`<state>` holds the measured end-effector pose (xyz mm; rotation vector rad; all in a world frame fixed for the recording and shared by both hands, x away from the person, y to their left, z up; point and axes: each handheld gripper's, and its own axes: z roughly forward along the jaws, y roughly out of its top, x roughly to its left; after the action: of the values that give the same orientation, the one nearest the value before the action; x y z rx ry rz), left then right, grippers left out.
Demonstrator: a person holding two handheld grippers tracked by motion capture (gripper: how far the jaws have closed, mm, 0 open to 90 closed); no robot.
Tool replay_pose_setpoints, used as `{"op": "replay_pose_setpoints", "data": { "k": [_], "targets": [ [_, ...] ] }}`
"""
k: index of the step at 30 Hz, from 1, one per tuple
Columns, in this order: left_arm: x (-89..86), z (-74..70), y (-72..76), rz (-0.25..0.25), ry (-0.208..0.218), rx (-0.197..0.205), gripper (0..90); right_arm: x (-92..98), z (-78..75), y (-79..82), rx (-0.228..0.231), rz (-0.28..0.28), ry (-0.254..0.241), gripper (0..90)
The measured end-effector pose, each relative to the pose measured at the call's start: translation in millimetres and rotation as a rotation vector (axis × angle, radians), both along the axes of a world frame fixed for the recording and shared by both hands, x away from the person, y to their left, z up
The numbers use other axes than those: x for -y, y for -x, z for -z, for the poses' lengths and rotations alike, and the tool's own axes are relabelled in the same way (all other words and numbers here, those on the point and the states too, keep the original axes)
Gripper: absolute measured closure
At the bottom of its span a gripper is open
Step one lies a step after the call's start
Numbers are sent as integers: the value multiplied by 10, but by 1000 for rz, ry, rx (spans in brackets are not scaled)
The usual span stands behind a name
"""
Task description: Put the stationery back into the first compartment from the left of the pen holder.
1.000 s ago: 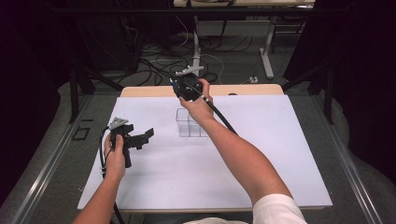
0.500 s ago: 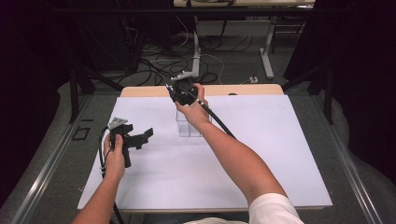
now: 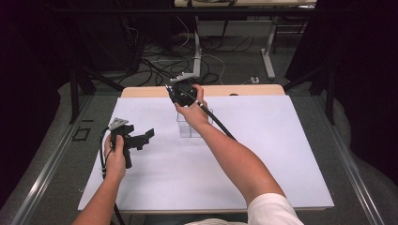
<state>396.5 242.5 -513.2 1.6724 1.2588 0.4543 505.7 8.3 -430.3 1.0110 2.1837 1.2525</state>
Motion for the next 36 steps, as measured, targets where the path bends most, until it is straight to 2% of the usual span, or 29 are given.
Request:
{"op": "replay_pose_setpoints", "data": {
  "k": [11, 19, 22, 25, 26, 28, 30, 36],
  "targets": [
    [0, -1, 0, 3, -3, -2, 31, -38, 77, 42, 27, -11, -13, 797],
    [6, 3, -3, 4, -7, -3, 31, 5, 132, 31, 12, -4, -13, 796],
    [6, 5, -4, 2, -6, -2, 31, 19, 129, 37, -7, -4, -17, 790],
    [6, 7, -4, 1, -7, -2, 31, 39, 131, 49, -15, -4, -27, 683],
    [5, 7, -5, 1, -8, -2, 31, 55, 119, 60, -27, -4, -16, 653],
    [7, 8, -5, 1, -8, -3, 31, 80, 118, 77, -4, -1, -28, 589],
    [7, 7, -5, 3, -11, -4, 31, 112, 104, 101, -3, 4, -33, 518],
    [14, 12, -8, 2, -14, -2, 31, 239, 76, 167, -9, 14, -32, 406]
  ]
}}
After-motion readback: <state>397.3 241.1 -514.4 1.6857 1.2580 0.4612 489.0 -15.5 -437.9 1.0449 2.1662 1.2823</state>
